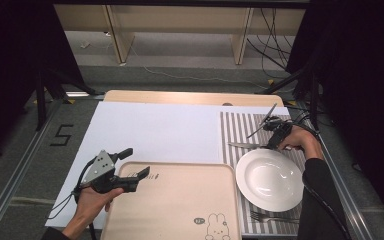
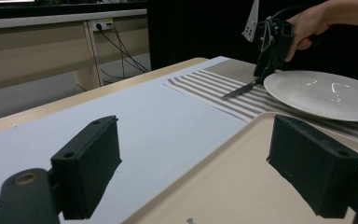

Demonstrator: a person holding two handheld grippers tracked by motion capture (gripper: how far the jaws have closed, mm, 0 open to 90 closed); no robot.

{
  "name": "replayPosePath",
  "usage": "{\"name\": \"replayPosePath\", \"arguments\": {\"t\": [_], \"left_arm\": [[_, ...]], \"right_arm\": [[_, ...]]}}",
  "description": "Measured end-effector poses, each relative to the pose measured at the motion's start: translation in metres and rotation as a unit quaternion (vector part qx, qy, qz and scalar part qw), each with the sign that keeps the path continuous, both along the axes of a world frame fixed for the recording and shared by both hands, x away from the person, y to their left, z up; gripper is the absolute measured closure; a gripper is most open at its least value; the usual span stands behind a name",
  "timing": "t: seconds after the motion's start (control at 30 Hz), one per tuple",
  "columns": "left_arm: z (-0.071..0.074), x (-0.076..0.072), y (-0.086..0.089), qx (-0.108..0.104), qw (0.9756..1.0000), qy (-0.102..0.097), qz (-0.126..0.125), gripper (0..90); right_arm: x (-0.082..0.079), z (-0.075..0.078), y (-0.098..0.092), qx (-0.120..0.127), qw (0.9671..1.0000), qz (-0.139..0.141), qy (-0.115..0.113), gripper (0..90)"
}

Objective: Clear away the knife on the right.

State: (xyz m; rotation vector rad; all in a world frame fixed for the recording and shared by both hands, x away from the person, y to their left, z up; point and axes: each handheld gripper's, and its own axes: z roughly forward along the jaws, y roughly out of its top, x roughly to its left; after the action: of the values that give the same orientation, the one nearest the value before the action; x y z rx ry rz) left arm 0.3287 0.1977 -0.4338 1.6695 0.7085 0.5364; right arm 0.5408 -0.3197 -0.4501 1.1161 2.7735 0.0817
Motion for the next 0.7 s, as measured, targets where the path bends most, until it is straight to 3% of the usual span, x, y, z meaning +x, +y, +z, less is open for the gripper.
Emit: {"name": "replayPosePath", "arguments": {"t": [0.03,0.07,0.13,0.33,0.5,0.67,0.7], "left_arm": [[0.0,0.0,0.0,-0.001,1.0,0.0,0.0,15.8],[0.0,0.0,0.0,-0.001,1.0,0.0,-0.001,15.9],[0.0,0.0,0.0,0.0,1.0,-0.001,-0.002,15.9],[0.0,0.0,0.0,0.001,1.0,-0.002,-0.001,15.9],[0.0,0.0,0.0,0.0,1.0,-0.002,0.0,15.9],[0.0,0.0,-0.001,0.002,1.0,-0.001,0.0,15.9],[0.0,0.0,0.0,0.004,1.0,-0.003,-0.001,15.9]], "right_arm": [[-0.001,0.0,0.001,-0.003,1.0,0.002,-0.002,56.1],[-0.003,0.0,0.003,-0.004,0.9999,-0.014,-0.001,56.6],[-0.004,0.001,0.002,-0.005,0.9999,0.013,-0.006,60.5],[-0.007,0.0,0.004,-0.004,0.9996,0.026,-0.013,65.6],[-0.008,0.0,0.007,-0.007,0.9993,0.036,-0.005,74.0],[-0.009,0.001,0.012,-0.029,0.9987,0.043,0.001,76.5],[-0.009,0.0,0.012,-0.022,0.9987,0.046,-0.002,77.4]]}}
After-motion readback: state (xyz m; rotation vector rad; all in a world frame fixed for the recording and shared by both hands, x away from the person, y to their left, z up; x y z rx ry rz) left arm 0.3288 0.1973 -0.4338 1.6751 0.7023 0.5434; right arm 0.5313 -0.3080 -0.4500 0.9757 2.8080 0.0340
